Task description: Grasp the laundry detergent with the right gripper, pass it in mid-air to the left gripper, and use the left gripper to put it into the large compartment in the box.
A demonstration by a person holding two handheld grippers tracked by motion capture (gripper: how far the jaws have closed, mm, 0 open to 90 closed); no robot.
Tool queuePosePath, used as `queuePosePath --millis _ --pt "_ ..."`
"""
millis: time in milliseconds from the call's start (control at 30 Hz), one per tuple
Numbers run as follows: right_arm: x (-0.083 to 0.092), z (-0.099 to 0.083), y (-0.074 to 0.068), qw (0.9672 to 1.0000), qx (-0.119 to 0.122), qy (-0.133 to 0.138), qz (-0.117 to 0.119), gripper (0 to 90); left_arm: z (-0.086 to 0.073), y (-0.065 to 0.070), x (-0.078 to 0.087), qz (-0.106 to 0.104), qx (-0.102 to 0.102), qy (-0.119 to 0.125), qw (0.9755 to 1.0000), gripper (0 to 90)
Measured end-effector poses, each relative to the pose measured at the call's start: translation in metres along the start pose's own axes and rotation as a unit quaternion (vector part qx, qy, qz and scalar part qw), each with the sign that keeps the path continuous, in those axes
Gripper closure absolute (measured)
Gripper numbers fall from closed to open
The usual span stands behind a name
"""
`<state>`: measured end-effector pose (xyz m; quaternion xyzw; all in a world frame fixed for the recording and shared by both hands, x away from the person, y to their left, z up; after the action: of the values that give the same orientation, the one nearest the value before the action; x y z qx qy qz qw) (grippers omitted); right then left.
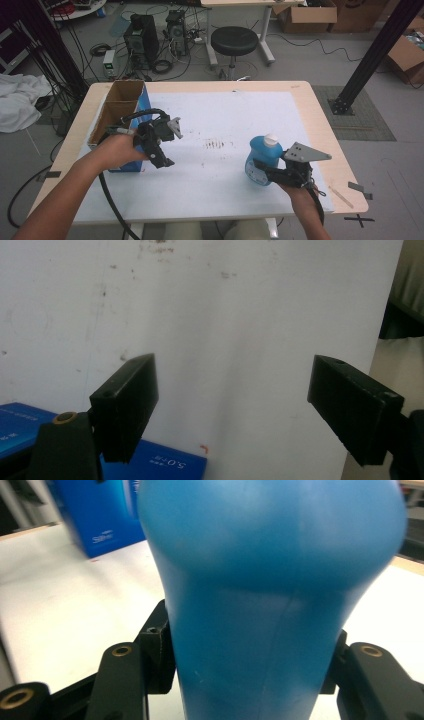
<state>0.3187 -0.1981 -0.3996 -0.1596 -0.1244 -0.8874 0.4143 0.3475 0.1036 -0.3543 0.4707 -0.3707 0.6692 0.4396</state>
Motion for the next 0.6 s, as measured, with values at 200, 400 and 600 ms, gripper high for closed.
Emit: queuePosePath --millis 200,400,600 --pt "0.003 0.007 0.005 0.9983 0.021 -0.008 0.055 43.6 0.011 0.002 0.004 -0.002 -0.006 0.005 1.0 20.7" --pt "0.004 0.013 0.007 0.9926 0.035 0.004 0.116 43.5 0.019 0.005 0.006 -0.006 -0.014 0.004 0.9999 20.6" --pt "0.002 0.02 0.007 0.986 0.057 0.005 0.157 43.5 0.025 0.006 0.008 -0.008 -0.016 0.007 0.9998 20.6"
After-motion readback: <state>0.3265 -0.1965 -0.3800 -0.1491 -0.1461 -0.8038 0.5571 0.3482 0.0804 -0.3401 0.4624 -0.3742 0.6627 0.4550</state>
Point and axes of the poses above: each handheld gripper's, and its own axes: x roughly backward along the jaws, z roughly out of its top, y roughly to its right, the point moved 7 cm from there along -x, roughly forward along the jaws, and after that the axes turned 6 degrees about x, right-handed, at the moved point
